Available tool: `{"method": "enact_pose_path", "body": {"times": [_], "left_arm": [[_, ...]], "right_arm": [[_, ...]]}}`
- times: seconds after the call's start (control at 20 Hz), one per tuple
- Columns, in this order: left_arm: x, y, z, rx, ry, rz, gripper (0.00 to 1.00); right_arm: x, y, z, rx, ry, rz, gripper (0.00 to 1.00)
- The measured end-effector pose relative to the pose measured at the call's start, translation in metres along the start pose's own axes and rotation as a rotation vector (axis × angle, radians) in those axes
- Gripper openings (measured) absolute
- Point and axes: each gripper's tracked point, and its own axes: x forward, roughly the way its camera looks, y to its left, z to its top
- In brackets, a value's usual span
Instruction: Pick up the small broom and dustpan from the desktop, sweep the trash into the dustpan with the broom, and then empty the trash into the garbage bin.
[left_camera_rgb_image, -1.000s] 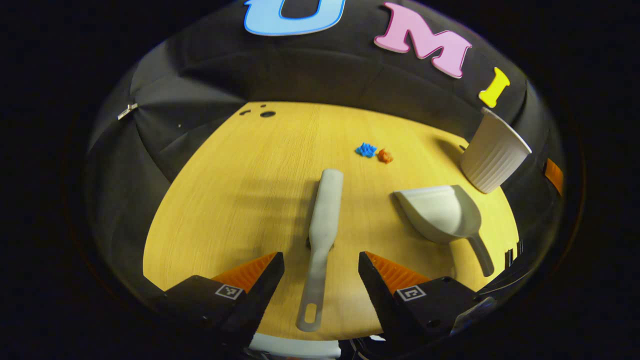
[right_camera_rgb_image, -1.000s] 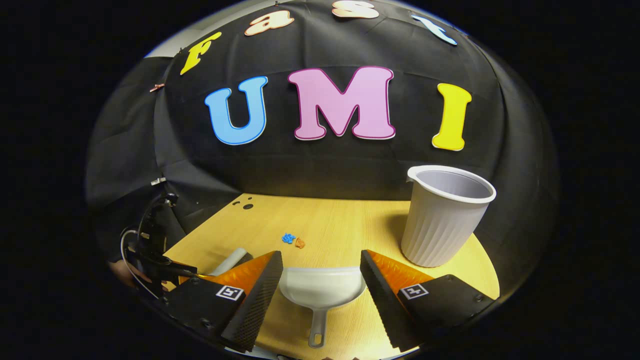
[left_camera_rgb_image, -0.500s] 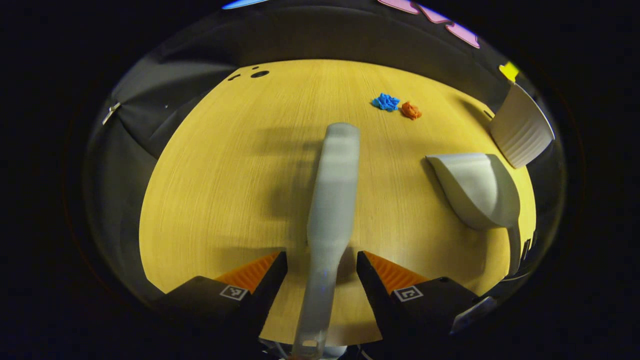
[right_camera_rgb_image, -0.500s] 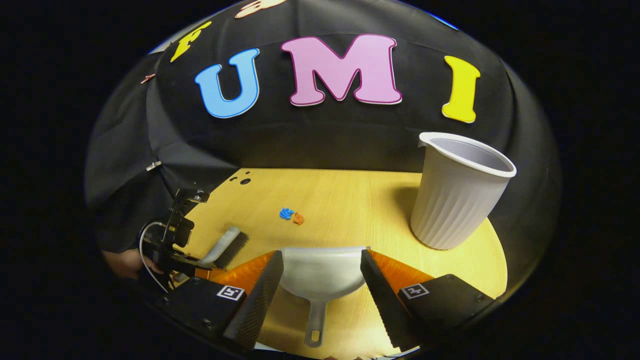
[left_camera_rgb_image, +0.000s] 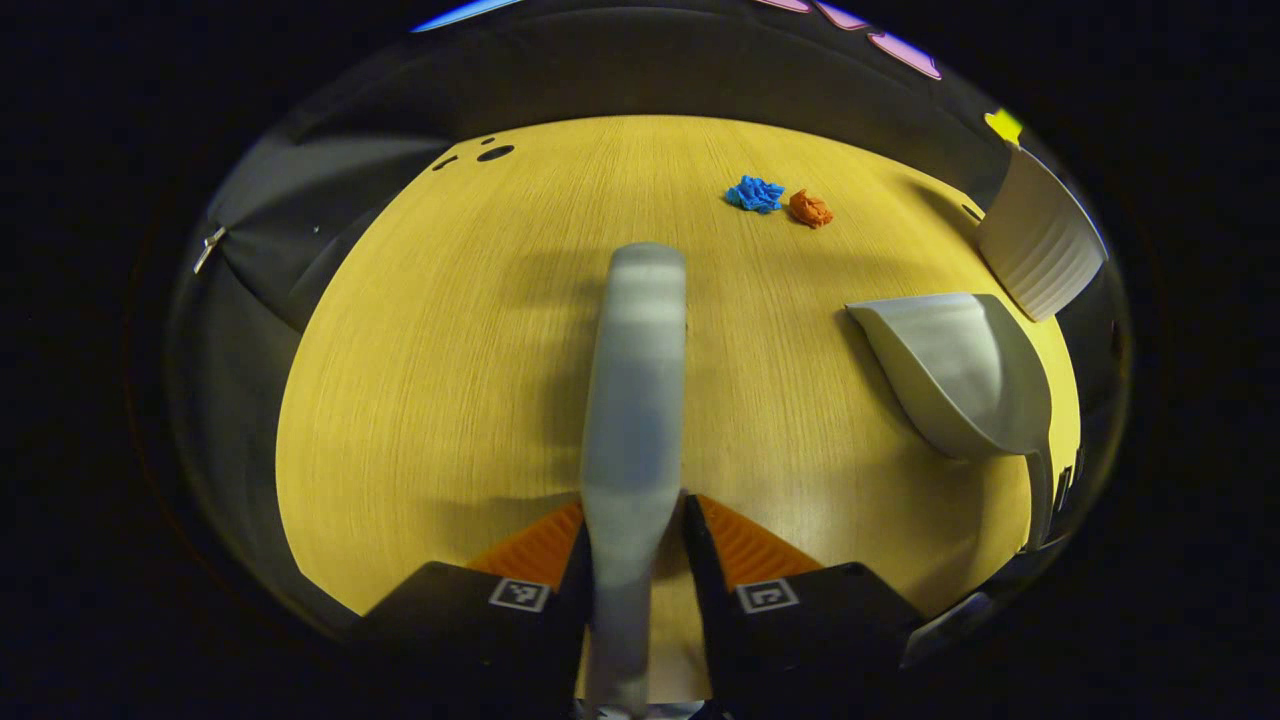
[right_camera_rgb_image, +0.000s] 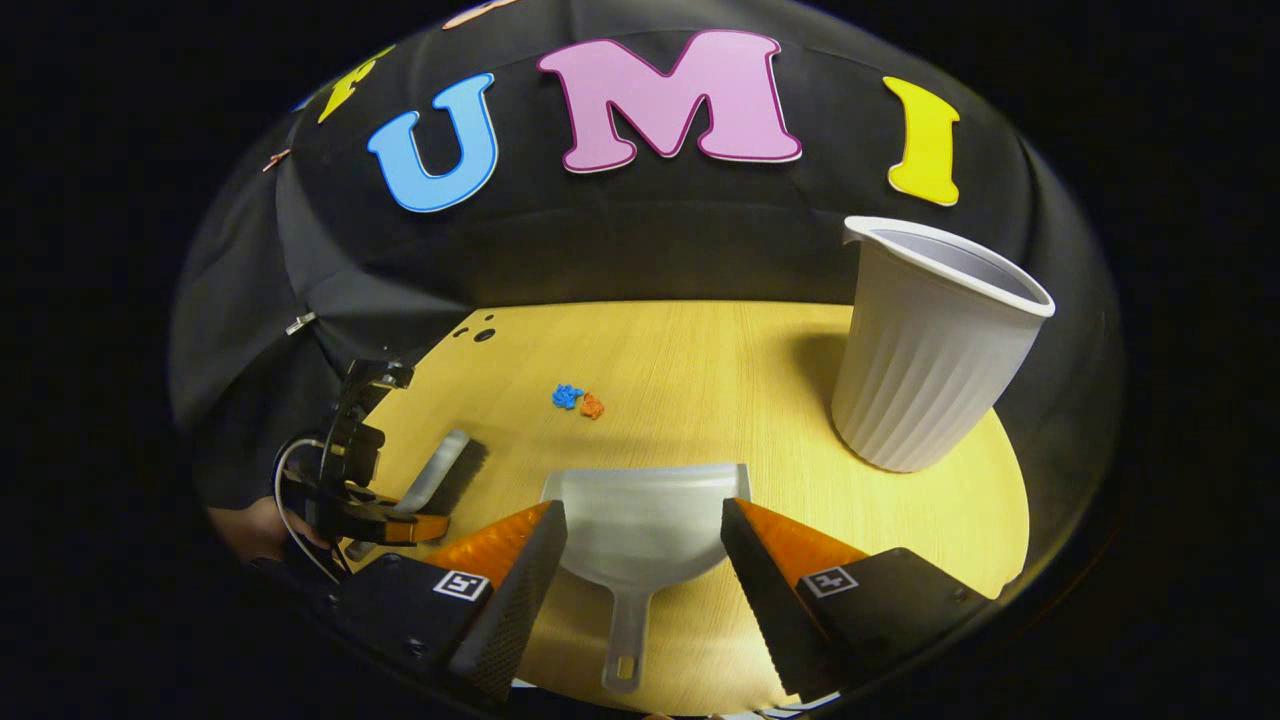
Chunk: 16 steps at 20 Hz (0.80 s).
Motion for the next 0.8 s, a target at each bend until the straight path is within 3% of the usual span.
{"method": "enact_pose_path", "body": {"times": [0.1,0.45,0.8], "left_arm": [[0.002,0.0,0.0,-0.034,-0.012,0.001,0.31],[-0.011,0.001,0.004,-0.037,-0.087,0.0,0.25],[-0.067,0.011,-0.005,-0.077,-0.215,-0.001,0.26]], "right_arm": [[-0.002,-0.002,-0.002,0.011,0.008,0.003,0.97],[-0.014,-0.009,-0.031,0.075,0.089,-0.003,1.0],[-0.011,0.003,-0.062,0.102,0.174,-0.009,0.99]]}}
